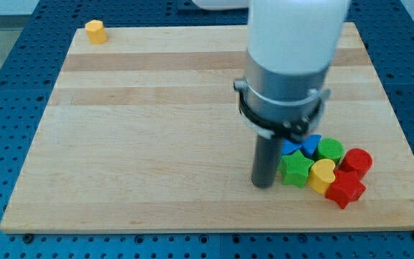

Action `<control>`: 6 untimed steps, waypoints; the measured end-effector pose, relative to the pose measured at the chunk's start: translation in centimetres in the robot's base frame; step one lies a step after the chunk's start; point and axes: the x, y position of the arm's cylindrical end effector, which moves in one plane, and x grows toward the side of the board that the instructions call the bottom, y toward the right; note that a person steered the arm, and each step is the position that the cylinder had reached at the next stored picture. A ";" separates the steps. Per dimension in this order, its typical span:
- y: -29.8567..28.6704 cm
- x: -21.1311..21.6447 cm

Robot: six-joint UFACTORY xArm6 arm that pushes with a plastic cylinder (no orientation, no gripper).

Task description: Separate the green star and the blue triangle

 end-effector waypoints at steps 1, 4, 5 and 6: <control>1.7 0.6; 4.6 0.0; 4.6 -1.6; 4.5 -3.3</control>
